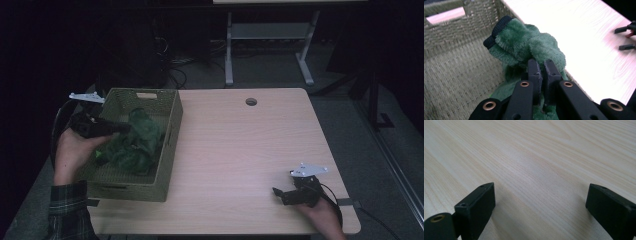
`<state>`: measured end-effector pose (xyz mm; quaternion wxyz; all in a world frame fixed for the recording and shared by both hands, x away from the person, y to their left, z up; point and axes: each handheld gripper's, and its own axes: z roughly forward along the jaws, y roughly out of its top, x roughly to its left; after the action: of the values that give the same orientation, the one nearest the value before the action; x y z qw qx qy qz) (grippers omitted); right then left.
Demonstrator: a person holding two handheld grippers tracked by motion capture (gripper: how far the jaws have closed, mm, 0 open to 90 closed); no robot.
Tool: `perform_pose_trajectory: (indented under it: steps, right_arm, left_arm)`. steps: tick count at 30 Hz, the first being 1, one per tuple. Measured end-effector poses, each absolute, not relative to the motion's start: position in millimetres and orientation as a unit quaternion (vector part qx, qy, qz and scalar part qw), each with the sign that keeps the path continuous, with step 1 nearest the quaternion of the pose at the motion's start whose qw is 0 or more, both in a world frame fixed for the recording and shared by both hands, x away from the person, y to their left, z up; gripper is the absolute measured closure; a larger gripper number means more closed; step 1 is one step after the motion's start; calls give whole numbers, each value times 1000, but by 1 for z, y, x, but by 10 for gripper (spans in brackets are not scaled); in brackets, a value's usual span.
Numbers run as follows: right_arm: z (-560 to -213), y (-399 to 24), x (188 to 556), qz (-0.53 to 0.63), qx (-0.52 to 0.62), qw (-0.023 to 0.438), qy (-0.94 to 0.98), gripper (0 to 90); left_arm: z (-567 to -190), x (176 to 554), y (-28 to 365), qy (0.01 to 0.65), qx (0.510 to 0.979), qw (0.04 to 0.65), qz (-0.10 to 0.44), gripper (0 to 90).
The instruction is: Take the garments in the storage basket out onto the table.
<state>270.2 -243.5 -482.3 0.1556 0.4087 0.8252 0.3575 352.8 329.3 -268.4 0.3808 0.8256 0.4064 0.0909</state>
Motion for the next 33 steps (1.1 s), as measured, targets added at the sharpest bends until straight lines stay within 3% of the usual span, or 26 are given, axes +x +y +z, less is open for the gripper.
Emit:
perform_pose_trajectory:
  steps: [14,33]
  right_arm:
    - [-482,-243,270,357,409,155,825,84]
    - [-482,-244,270,357,409,156,825,84]
  left_arm:
    - [-215,350,310,375,821,416,110,858]
    - [-173,351,273,328,823,448,117,859]
